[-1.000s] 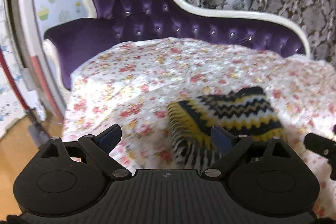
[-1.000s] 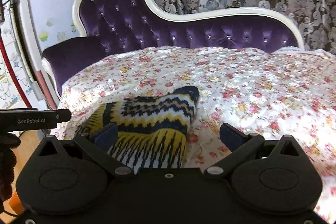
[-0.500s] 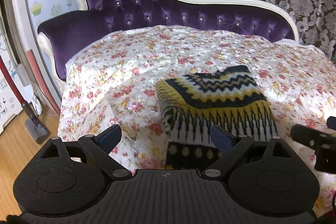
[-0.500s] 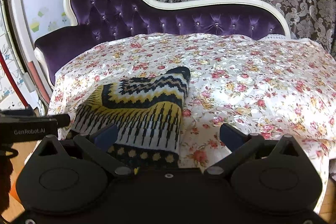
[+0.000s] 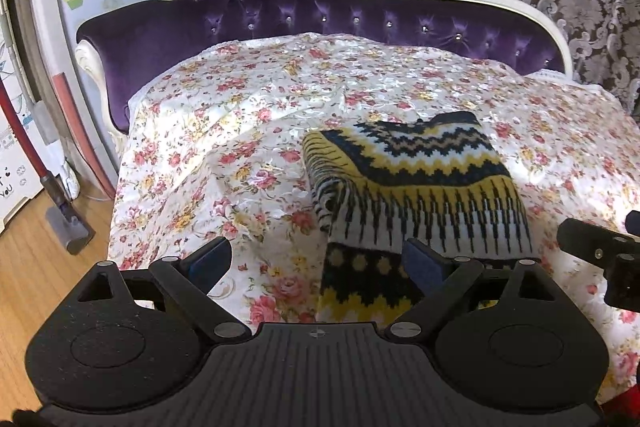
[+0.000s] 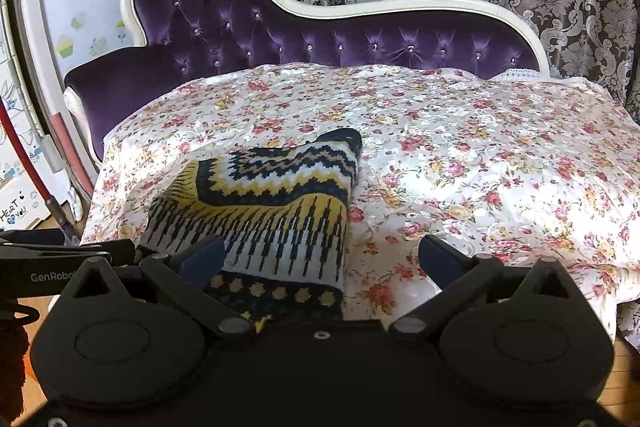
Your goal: Fold small clothes
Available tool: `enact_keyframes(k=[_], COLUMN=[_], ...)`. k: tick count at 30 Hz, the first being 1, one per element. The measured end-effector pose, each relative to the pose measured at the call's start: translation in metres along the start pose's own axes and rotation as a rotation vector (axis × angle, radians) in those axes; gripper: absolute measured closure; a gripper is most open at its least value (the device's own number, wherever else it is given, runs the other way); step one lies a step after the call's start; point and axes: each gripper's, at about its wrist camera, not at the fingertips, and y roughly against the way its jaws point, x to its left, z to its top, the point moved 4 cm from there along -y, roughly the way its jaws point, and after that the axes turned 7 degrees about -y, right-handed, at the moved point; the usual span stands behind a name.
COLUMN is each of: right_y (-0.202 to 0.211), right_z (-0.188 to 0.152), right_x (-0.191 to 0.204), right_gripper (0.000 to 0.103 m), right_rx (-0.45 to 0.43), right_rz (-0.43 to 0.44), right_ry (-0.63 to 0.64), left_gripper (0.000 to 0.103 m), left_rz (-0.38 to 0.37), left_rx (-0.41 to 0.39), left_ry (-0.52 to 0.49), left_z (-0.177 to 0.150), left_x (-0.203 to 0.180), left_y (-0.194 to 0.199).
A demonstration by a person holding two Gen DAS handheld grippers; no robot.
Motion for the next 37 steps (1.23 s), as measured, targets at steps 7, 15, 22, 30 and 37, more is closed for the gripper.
enact_keyframes(k=[7, 15, 22, 30, 37], right_y=[-0.003, -0.004, -0.007, -0.008, -0.011], right_z=[-0.002, -0.003, -0.005, -0.006, -0.006], right_x=[0.001, 0.002, 0.001, 0.001, 0.0], right_gripper=[0.001, 0.001, 0.001, 0.001, 0.001], right_rx=[0.011, 0.019, 0.029, 0.033, 0.04], right_rz=[0.0, -0.002, 0.002, 0.006, 0.011], right_ry=[-0.003, -0.008, -0.014, -0.019, -0.027], left_gripper=[0.01, 0.01, 0.01, 0.01, 0.01], left_rz=[0.006, 0.008, 0.008, -0.001, 0.009], left_rx=[0.005, 0.009, 0.008, 0.013, 0.002], left_ry=[-0.002, -0.004, -0.006, -0.012, -0.032], left_z=[-0.001, -0.002, -0.003, -0.004, -0.002], left_x=[0.002, 0.002, 0.002, 0.001, -0.003], left_y=[-0.001, -0.002, -0.002, -0.003, -0.002])
